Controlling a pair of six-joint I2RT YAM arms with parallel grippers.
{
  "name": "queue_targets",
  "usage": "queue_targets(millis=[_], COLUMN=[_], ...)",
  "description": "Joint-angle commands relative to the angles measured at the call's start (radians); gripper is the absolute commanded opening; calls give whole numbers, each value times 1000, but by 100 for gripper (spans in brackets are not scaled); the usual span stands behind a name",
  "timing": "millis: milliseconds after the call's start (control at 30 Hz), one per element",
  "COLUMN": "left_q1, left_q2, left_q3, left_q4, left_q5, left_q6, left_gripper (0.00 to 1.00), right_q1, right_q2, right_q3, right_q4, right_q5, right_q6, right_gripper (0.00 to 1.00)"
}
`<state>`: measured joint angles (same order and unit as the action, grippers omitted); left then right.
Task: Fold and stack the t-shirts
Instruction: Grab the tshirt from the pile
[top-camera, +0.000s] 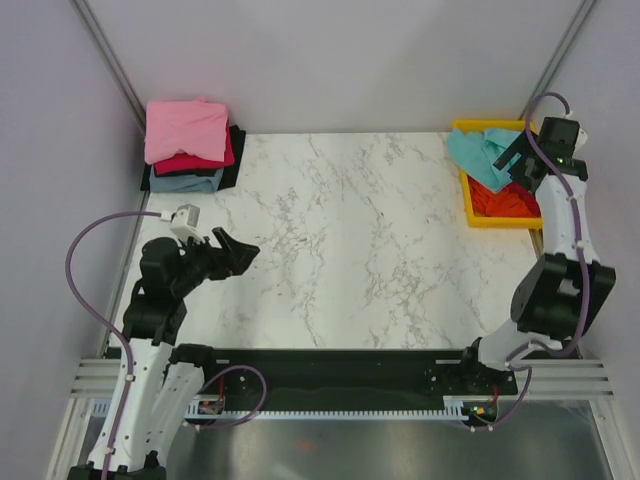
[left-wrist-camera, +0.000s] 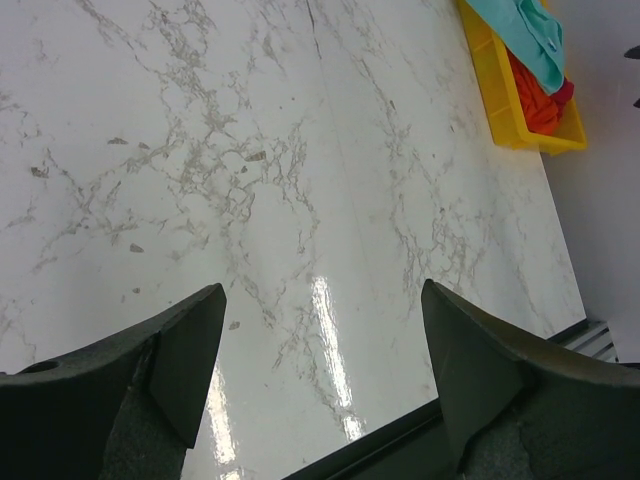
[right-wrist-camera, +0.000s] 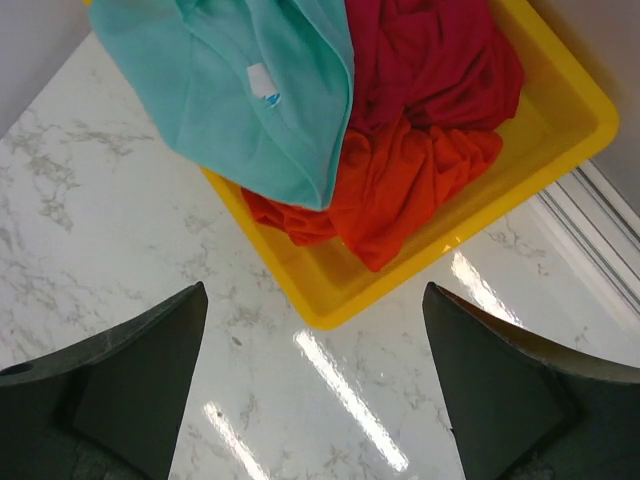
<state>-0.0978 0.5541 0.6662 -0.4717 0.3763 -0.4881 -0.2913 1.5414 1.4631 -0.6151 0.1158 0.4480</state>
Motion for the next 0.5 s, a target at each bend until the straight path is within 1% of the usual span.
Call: queue_targets(millis=[0,133,200,233,267,300,333,400,433,467], left_q1=[-5,-6,-6,-6,-6,-6,-6,-5,-5,-5], left_q2=[18,17,21,23,24,27,27,29,29,27], left_q3=[-4,-5,-4,-4,-4,-4,-4,-4,-4,-2], left_q4=[35,35,35,36,36,36,35,35,35,35], left_q5=[32,23,19,19,19,19,18,16,13,13], left_q6=[32,33,34,34,34,34,34,36,36,37], left_gripper=[87,87,87,87,87,87,87,87,87,87], right_q1=[-22,-23,-23,-23,-23,-23,-23,-23,-23,-23], right_q2=[210,387,462,482,518,532,540,549,551,554], right_q3=[147,272,344,367,409,427,437,439,439,433], right_q4=[-17,6,11,8,-6,-29,-29,-25,-25,-26], right_q5=[-40,-114,-113,-113,-114,-108,-107,-104,-100,-91], right_q6=[46,51,46,44,43,41,40,35,34,32], right_gripper=[96,91,89,84,84,83,79,75,61,55])
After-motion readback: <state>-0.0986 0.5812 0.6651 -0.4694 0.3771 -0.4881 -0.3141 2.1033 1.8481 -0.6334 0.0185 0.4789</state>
